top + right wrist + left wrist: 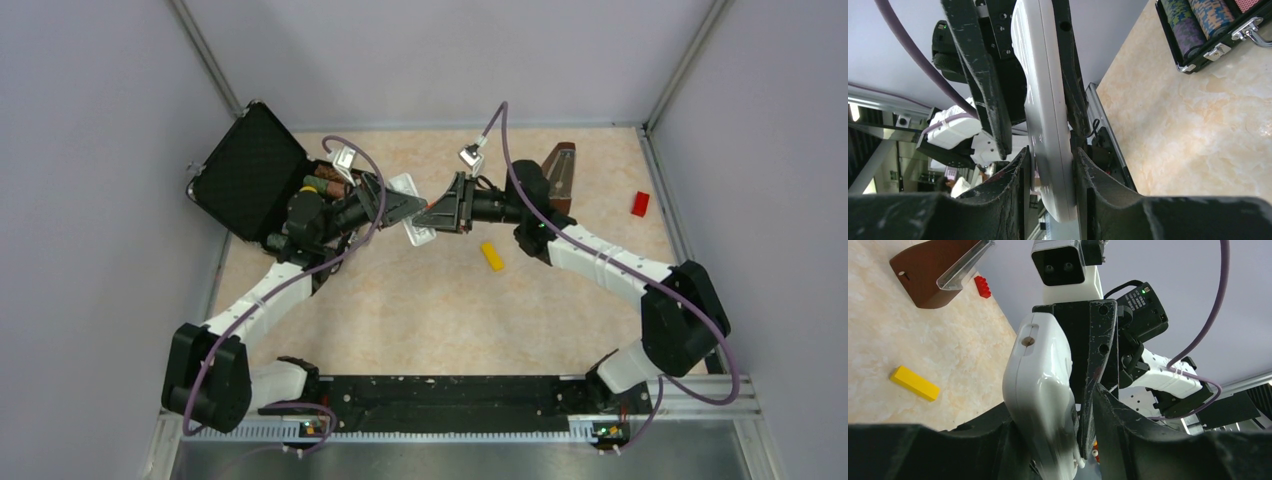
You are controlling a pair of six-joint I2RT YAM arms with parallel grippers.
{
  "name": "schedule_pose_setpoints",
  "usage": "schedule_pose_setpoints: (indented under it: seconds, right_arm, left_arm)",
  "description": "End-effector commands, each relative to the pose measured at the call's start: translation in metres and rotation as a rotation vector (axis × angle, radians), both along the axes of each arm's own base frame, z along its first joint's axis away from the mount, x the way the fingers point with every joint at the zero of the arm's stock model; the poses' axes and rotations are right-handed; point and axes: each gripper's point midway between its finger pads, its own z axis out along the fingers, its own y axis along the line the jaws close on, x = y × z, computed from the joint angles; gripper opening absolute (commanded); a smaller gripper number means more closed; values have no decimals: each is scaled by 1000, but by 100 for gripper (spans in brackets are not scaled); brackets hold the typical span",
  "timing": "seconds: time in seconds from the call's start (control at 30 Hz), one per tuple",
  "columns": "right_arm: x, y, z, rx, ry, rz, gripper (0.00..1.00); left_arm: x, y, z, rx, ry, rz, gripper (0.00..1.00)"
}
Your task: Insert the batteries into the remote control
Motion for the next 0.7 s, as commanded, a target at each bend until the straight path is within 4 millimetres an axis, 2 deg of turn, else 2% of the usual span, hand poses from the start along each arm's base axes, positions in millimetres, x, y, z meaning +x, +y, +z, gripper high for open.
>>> schedule_pose_setpoints:
  seconds: [0.0, 0.1, 0.17, 0.27, 0.33, 0.37, 0.43, 0.57, 0.67]
  right_arm:
    - [15, 4, 2, 29, 19, -74, 21]
    - [16, 4, -1, 28, 36, -76, 22]
    - [14, 4, -4, 24, 45, -70, 20]
    - [10, 4, -14, -1, 52, -47, 19]
    - [7, 2, -23, -28, 58, -34, 18]
    - [5, 0, -27, -43, 60, -27, 18]
    - [1, -2, -34, -67, 62, -8, 18]
    - [-4, -10, -48, -115, 71, 42, 17]
    - [-11, -16, -65, -162, 82, 100, 17]
  left_arm:
    - [-24, -4, 25, -32, -137, -74, 45]
    - [-22, -5, 22, -30, -116, -72, 35]
    - [-20, -5, 19, -23, -101, -69, 36]
    - [-14, -4, 10, 3, -63, -40, 56]
    - [-10, -2, 5, 28, -54, -8, 65]
    - [-8, -1, 2, 46, -51, 12, 86]
    - [-2, 4, -7, 101, -41, 62, 97]
    - [16, 23, -34, 256, 1, 223, 99]
    - [28, 48, -62, 384, 62, 372, 99]
